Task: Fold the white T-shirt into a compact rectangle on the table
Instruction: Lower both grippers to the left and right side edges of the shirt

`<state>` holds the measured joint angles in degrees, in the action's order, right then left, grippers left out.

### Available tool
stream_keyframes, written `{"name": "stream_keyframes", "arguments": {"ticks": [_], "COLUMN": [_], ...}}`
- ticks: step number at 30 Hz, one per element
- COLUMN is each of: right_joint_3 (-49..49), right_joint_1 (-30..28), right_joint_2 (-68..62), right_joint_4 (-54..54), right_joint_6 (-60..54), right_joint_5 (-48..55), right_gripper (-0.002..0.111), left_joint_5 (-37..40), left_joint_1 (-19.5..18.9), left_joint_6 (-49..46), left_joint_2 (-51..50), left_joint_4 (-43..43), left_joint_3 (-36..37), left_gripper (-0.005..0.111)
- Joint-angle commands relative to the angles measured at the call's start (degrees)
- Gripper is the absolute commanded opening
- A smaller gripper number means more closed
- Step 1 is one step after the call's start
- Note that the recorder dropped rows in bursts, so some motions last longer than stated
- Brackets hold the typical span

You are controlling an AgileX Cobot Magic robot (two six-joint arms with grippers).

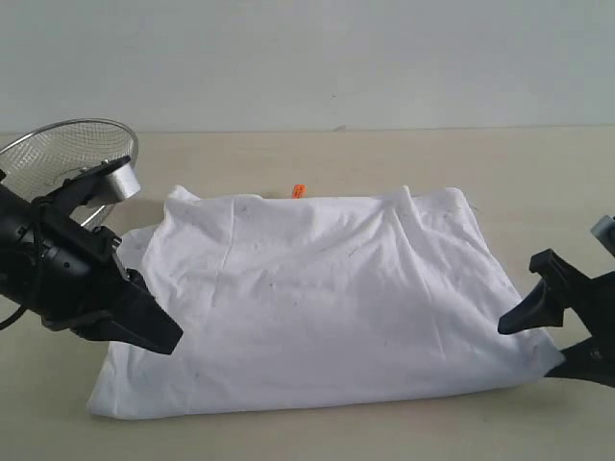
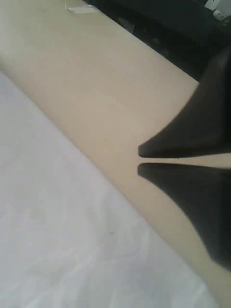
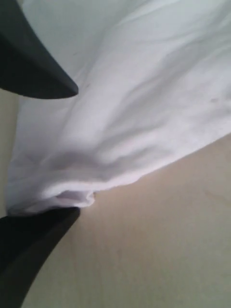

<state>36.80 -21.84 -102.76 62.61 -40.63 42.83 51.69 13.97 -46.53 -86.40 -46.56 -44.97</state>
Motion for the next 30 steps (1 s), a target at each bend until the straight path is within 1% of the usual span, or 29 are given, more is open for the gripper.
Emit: {"name": "stream_keyframes", "arguments": {"ticks": [1,5,8,10,12,14,18,23,30], "right_joint_3": [-0.09,-0.09,-0.09,-0.09,-0.09,-0.09,-0.09,-0.09,-0.09], "right_joint_1": [-0.29,-0.29,-0.29,-0.29,-0.29,-0.29,-0.29,-0.29,-0.29], "right_joint_2": [-2.92,-4.06,-5.08,-5.81,-6.05,-6.04,-5.93,-5.0,-0.18], "right_joint_4": [2.57,4.77,6.21,6.44,6.44,6.44,6.44,7.87,9.02], "right_joint_6": [-3.66,-5.78,-7.29,-7.6,-8.04,-8.44,-9.87,-10.4,-11.66], "right_joint_5": [-1.51,-1.51,-1.84,-2.67,-3.43,-4.46,-5.75,-5.45,-2.72], "right_gripper": [0.06,0.06,0.056,0.051,0.044,0.032,0.0,0.0,0.0], "left_joint_5": [-0.69,-1.21,-1.35,-1.59,-1.85,-2.25,-2.24,-2.39,-3.81], "left_joint_1": [0.09,0.09,0.09,0.09,0.09,0.09,0.09,-0.04,-0.04], "left_joint_6": [-0.23,-0.23,-0.23,-0.23,-0.23,-0.23,-0.35,-0.35,-0.35], "left_joint_2": [0.26,0.26,0.26,0.26,0.26,0.26,0.26,0.26,0.26], "left_joint_4": [-0.76,-0.76,-0.76,-0.76,-0.76,-0.76,-0.48,0.99,1.35], "left_joint_3": [0.16,0.16,0.16,0.16,0.16,0.16,0.16,0.16,0.16], "left_gripper": [0.004,0.004,0.004,0.004,0.004,0.004,0.004,0.004,0.004]}}
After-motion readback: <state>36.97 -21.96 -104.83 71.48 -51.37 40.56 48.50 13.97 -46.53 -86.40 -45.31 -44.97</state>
